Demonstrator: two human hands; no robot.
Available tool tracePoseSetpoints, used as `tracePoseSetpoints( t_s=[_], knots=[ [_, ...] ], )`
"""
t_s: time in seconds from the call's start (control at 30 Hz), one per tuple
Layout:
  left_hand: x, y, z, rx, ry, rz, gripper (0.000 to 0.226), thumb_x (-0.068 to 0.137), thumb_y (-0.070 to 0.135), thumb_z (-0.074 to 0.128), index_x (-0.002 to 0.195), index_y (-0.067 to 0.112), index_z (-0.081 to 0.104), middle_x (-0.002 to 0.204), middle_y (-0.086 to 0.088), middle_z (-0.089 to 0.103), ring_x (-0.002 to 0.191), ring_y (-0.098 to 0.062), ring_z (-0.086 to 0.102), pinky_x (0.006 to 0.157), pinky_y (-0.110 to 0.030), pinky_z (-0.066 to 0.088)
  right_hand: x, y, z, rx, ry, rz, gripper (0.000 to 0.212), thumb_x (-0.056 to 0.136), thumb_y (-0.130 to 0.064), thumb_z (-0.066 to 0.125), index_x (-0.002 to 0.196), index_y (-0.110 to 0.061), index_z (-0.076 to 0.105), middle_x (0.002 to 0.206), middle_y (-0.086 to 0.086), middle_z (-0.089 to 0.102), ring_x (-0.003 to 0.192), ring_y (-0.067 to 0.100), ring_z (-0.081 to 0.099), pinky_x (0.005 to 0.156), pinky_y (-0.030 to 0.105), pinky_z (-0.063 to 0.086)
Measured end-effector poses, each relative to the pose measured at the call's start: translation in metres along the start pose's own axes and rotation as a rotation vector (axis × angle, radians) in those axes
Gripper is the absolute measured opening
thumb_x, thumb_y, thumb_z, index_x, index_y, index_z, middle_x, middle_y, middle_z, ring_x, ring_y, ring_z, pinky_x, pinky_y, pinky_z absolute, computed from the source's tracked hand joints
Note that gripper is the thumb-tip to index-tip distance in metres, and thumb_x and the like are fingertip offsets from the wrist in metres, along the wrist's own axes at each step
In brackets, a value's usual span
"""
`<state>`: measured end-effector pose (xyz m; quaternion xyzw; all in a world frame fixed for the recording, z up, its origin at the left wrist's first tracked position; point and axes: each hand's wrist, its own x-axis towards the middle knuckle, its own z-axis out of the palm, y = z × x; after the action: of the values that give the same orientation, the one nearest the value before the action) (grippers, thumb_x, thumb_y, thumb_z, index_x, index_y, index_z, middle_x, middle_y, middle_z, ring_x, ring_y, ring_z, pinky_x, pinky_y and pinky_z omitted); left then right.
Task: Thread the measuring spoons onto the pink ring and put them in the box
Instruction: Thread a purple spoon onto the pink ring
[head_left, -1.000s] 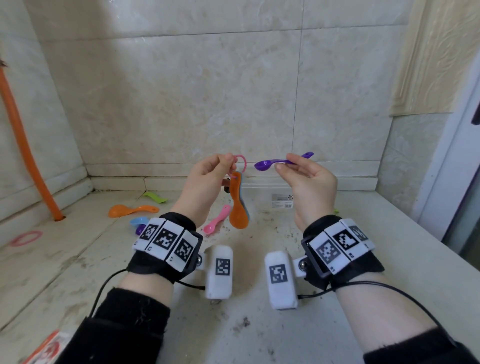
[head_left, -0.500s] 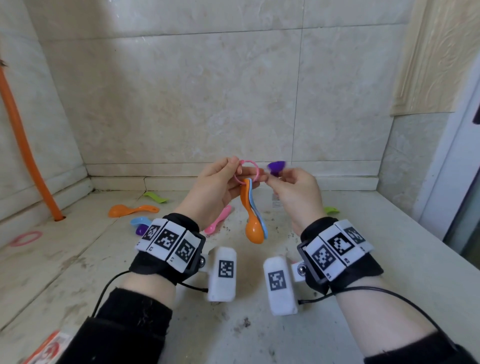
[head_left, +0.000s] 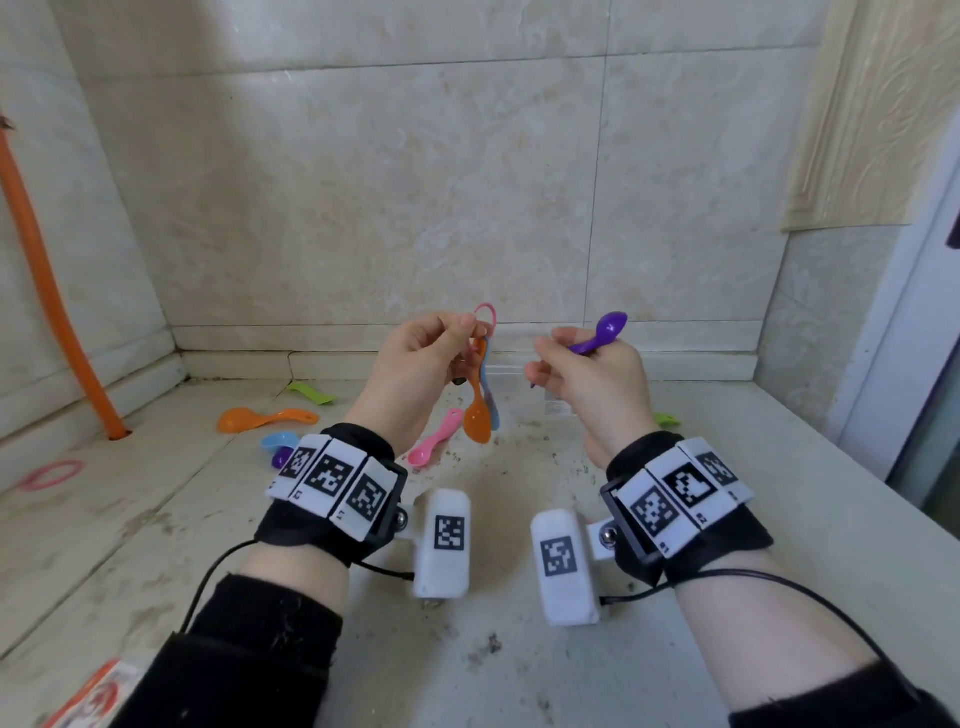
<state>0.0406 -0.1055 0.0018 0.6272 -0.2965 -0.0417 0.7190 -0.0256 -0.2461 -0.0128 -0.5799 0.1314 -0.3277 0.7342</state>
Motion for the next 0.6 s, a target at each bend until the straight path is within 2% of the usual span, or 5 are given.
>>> tracePoseSetpoints(
  t_s=[0.13,0.23,0.37,0.47,0.6],
  knots=[
    [-0.0012,-0.0010,0.0019,0.003,-0.015,0.010,0.020,0.095,0.012,0.053,0.080,0.008,0.066,0.079,-0.009,0.064,0.067,-0.016,0.060,0.076,-0.030,0.053,0.0006,-0.0043,0.0000,0.142,0.010,0.027,0.027,0.091,0.003,0.056,0.115,-0.007,0.053,0.084,0.006,0.062,0.055,0.013,0.071,0.059,0.020,0.058],
    [-0.0009,-0.0031,0.0020,-0.011,-0.018,0.015,0.014,0.094,0.008,0.055,0.085,0.006,0.065,0.080,-0.011,0.066,0.069,-0.015,0.065,0.071,-0.022,0.056,-0.0003,-0.0050,0.0012,0.146,-0.004,-0.038,0.008,0.097,-0.009,0.054,0.101,-0.003,0.058,0.079,0.008,0.064,0.060,0.019,0.073,0.057,0.020,0.056],
    [-0.0007,-0.0049,0.0015,-0.003,-0.039,0.012,0.010,0.092,0.005,0.057,0.088,0.000,0.066,0.078,-0.014,0.066,0.065,-0.016,0.066,0.063,-0.022,0.055,-0.0039,-0.0057,0.0043,0.166,-0.071,-0.029,0.029,0.100,-0.028,0.051,0.108,-0.001,0.058,0.102,0.013,0.069,0.065,0.026,0.074,0.051,0.024,0.055],
    [-0.0009,-0.0067,0.0005,0.059,-0.050,-0.008,0.011,0.088,0.005,0.062,0.091,-0.006,0.066,0.075,-0.017,0.066,0.062,-0.021,0.063,0.066,-0.027,0.055,-0.0059,-0.0075,0.0046,0.171,-0.074,-0.014,0.035,0.099,-0.044,0.046,0.116,-0.015,0.058,0.116,0.000,0.064,0.069,0.028,0.075,0.044,0.026,0.053],
    [-0.0027,-0.0046,0.0007,0.112,-0.063,-0.006,0.002,0.085,0.003,0.067,0.083,0.002,0.068,0.072,-0.012,0.066,0.061,-0.014,0.066,0.063,-0.021,0.055,-0.0046,-0.0092,0.0010,0.065,0.033,-0.046,0.035,0.098,-0.054,0.036,0.111,-0.035,0.062,0.109,-0.008,0.066,0.061,0.018,0.072,0.036,0.021,0.043]
  ],
)
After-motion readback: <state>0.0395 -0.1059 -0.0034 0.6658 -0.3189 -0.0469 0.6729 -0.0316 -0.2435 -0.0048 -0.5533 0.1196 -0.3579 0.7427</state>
